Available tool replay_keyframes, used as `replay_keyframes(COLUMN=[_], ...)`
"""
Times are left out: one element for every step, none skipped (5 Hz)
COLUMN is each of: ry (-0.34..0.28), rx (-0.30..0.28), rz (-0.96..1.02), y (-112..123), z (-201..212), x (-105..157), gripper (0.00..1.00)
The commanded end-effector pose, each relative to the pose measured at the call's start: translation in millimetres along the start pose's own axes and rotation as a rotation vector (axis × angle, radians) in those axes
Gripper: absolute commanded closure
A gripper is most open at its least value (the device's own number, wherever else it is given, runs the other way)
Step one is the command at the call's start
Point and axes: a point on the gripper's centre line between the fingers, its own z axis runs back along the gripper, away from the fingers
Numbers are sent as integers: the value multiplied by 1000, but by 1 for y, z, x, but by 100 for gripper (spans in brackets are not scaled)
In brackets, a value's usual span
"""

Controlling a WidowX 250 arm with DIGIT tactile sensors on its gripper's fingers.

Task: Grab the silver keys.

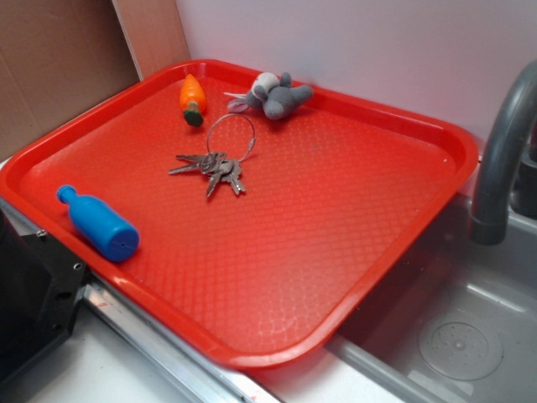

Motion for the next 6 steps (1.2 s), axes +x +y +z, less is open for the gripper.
replay_keyframes(ry=[0, 34, 9, 15, 15, 15], rx=[0, 71, -10, -16, -16, -16], rz=[0, 7, -62, -91, -91, -91], y=[0, 9, 12, 7, 7, 7], z=[0, -44, -92, -97, -97, -97], x=[0, 18, 32, 36, 36, 36], gripper=[0, 0, 0, 0, 0, 0])
